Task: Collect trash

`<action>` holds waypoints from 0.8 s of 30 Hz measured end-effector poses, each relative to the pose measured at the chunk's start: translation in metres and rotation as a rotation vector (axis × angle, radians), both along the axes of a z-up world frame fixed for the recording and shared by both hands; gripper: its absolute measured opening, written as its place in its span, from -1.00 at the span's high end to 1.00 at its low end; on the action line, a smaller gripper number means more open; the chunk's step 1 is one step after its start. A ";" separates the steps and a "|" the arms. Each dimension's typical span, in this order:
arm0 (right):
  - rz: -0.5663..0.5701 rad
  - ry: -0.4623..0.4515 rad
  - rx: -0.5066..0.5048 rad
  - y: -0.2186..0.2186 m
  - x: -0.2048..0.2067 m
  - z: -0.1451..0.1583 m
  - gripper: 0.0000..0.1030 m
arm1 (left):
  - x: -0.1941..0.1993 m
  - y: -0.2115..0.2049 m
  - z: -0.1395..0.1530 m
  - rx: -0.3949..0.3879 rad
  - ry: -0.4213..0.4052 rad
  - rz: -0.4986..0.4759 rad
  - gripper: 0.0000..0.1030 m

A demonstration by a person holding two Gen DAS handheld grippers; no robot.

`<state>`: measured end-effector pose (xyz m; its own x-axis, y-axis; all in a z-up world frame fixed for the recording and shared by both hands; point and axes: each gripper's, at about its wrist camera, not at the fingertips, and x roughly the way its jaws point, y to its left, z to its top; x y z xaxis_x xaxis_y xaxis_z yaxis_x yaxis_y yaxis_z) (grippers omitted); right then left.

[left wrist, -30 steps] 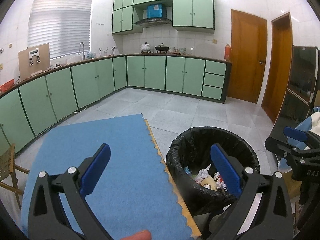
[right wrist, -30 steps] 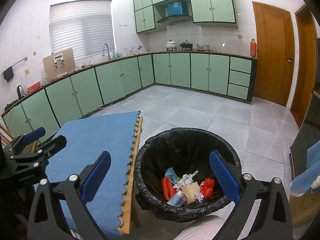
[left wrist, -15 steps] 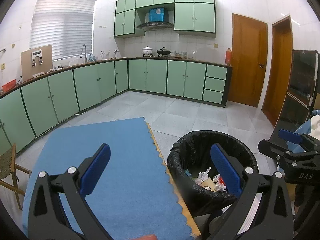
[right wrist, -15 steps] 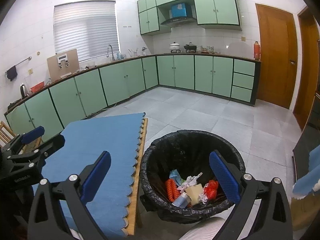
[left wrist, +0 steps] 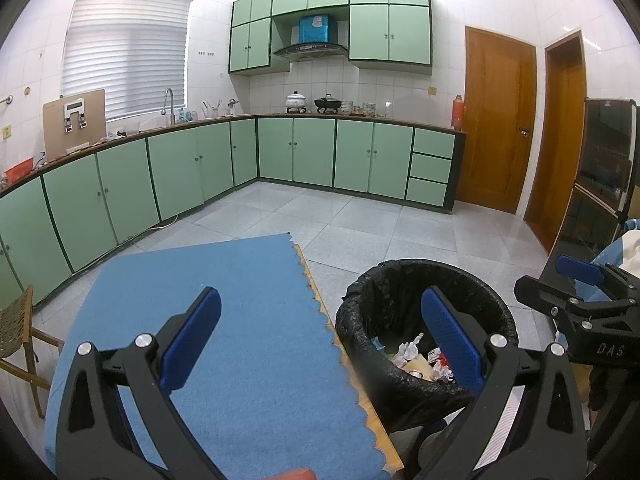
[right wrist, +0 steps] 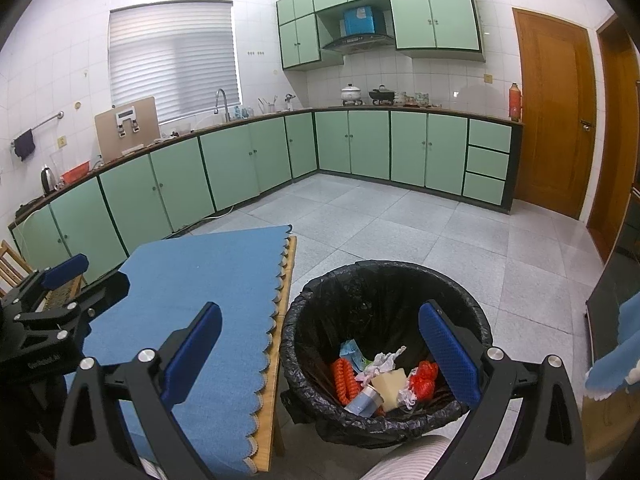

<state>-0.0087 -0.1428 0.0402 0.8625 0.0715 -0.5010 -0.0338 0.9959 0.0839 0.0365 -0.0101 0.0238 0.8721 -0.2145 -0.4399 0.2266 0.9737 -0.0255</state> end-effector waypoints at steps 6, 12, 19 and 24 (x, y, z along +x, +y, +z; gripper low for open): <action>0.001 0.005 0.001 0.000 0.002 -0.001 -0.88 | -0.001 0.001 0.000 0.001 0.002 0.001 -0.89; 0.001 0.005 0.000 0.000 0.002 -0.001 -0.88 | -0.001 0.003 -0.002 -0.002 0.006 0.004 -0.89; 0.001 0.005 0.000 0.000 0.002 -0.001 -0.88 | -0.001 0.004 -0.002 -0.001 0.006 0.003 -0.89; 0.001 0.005 0.000 0.000 0.002 -0.001 -0.88 | -0.001 0.004 -0.002 -0.002 0.007 0.004 -0.89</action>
<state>-0.0063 -0.1432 0.0393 0.8601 0.0729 -0.5049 -0.0348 0.9958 0.0845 0.0354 -0.0058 0.0220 0.8698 -0.2123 -0.4453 0.2228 0.9744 -0.0295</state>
